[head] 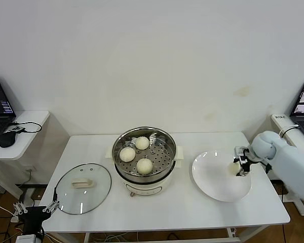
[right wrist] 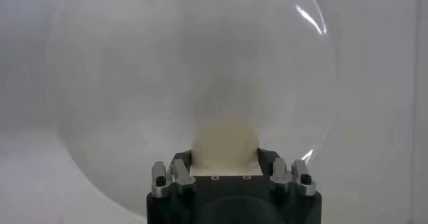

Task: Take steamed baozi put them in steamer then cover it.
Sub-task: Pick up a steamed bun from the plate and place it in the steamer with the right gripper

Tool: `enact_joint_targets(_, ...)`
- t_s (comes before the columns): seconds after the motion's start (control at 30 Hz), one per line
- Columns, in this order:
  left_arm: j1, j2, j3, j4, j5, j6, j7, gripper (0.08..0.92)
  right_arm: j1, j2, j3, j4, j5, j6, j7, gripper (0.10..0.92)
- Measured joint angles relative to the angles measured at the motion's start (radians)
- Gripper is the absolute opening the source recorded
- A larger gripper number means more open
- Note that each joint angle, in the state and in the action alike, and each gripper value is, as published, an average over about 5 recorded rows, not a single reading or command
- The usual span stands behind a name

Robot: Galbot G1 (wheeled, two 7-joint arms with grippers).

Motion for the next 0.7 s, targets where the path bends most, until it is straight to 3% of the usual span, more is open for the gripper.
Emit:
enact_joint_targets(0.33, -0.013, 0.001, 0.012, -0.010, 0.000, 0.001, 0.001, 0.823, 0.335, -0.024, -0.244, 0.172, 0.214, -0.084, 0.011, 0.628)
enact_joint_targets(0.7, -0.014, 0.002, 0.007, -0.002, -0.006, 0.000, 0.000, 0.823, 0.637, 0.154, -0.482, 0.233, 0.499, -0.222, 0.092, 0.636)
